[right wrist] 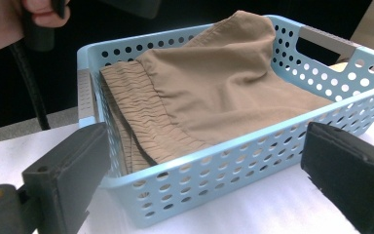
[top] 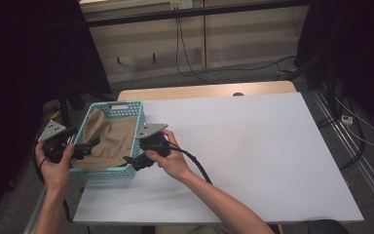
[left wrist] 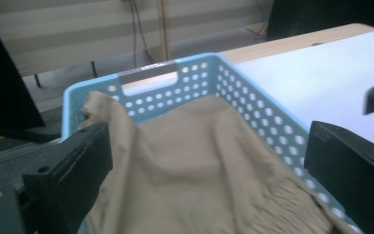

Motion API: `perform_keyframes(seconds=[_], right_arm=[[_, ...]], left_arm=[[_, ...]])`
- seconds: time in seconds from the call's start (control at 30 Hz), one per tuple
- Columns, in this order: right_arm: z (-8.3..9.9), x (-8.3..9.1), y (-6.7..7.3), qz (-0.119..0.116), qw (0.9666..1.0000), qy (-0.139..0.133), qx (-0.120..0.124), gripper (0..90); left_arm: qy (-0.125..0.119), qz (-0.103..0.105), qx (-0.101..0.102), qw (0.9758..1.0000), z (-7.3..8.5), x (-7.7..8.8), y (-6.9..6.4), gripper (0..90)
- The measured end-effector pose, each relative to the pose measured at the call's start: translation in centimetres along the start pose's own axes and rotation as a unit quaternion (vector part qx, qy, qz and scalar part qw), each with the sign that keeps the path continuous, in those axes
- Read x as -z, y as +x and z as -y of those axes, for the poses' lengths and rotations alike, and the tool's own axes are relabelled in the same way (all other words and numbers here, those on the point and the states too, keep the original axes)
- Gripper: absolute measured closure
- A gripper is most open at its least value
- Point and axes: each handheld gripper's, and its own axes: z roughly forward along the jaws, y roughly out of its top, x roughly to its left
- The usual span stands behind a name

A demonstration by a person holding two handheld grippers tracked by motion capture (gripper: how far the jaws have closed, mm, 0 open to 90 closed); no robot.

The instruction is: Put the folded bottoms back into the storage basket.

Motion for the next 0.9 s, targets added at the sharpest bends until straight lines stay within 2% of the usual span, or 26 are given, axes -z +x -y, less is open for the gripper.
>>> perform_keyframes(seconds=[0.2, 0.3, 0.47, 0.57, 0.83, 0.9], right_arm=[[0.3, 0.5, 0.0, -0.001, 1.0000, 0.000, -0.004, 3.3], [0.5, 0.9, 0.1, -0.001, 1.0000, 0.000, -0.004, 3.2], [0.9, 1.5, -0.1, 0.002, 1.0000, 0.007, -0.005, 3.1], [1.2, 1.9, -0.2, 0.005, 0.9999, 0.010, -0.007, 3.1], [1.5, 3.0, -0.1, 0.008, 0.9999, 0.011, -0.001, 3.2], [1.7, 3.3, -0.1, 0.010, 0.9999, 0.013, 0.001, 3.2]], left_arm=[[0.009, 0.008, -0.003, 0.9999, 0.7, 0.3, -0.9, 4.0], [0.012, 0.010, 0.006, 0.9999, 1.2, 0.4, -1.4, 3.9], [0.014, 0.015, 0.009, 0.9997, 1.6, 0.5, -1.9, 4.0], [0.021, 0.018, 0.000, 0.9996, 1.7, 0.6, -2.4, 4.4], [0.022, 0.029, 0.000, 0.9993, 2.2, 1.3, -3.8, 4.3], [0.023, 0.023, -0.002, 0.9995, 2.5, 1.5, -4.2, 4.3]])
